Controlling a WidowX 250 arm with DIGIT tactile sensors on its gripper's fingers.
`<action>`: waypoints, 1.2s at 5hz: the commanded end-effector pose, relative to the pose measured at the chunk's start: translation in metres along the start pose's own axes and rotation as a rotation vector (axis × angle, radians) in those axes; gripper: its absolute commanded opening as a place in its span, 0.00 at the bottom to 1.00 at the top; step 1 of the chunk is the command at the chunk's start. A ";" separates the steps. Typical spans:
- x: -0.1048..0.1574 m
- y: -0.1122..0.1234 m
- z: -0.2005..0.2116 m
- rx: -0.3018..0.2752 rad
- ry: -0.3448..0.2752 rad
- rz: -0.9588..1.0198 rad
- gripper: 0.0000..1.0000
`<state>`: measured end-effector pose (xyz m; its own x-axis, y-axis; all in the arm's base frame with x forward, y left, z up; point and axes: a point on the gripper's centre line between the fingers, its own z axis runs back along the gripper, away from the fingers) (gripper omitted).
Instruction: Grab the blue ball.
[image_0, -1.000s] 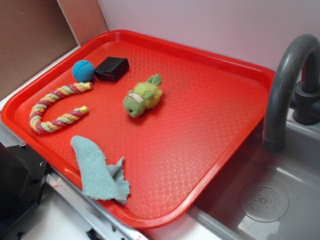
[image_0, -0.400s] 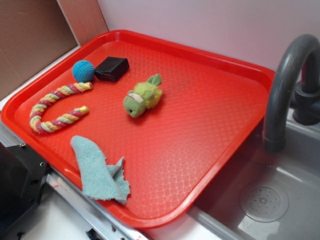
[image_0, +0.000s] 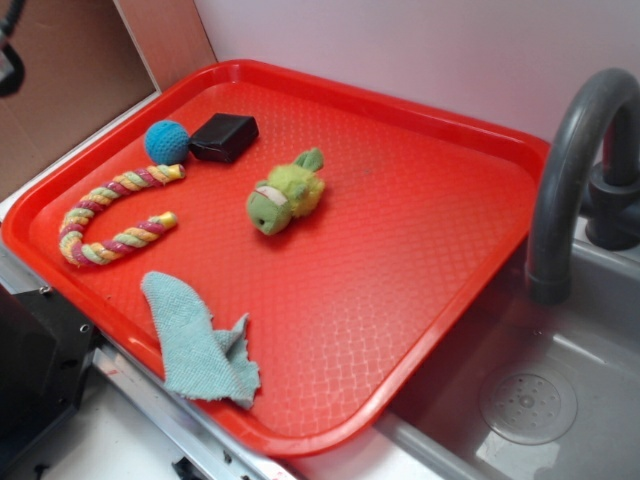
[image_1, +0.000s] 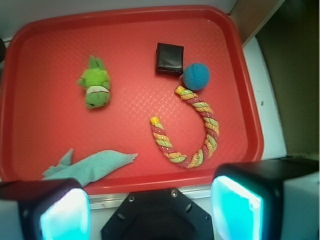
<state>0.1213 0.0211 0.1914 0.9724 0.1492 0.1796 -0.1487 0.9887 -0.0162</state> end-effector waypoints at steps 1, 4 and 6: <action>0.020 0.027 -0.035 0.005 -0.067 -0.132 1.00; 0.095 0.077 -0.121 0.017 -0.061 -0.113 1.00; 0.122 0.091 -0.160 0.022 -0.006 -0.138 1.00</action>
<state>0.2468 0.1237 0.0443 0.9894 0.0284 0.1427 -0.0284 0.9996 -0.0021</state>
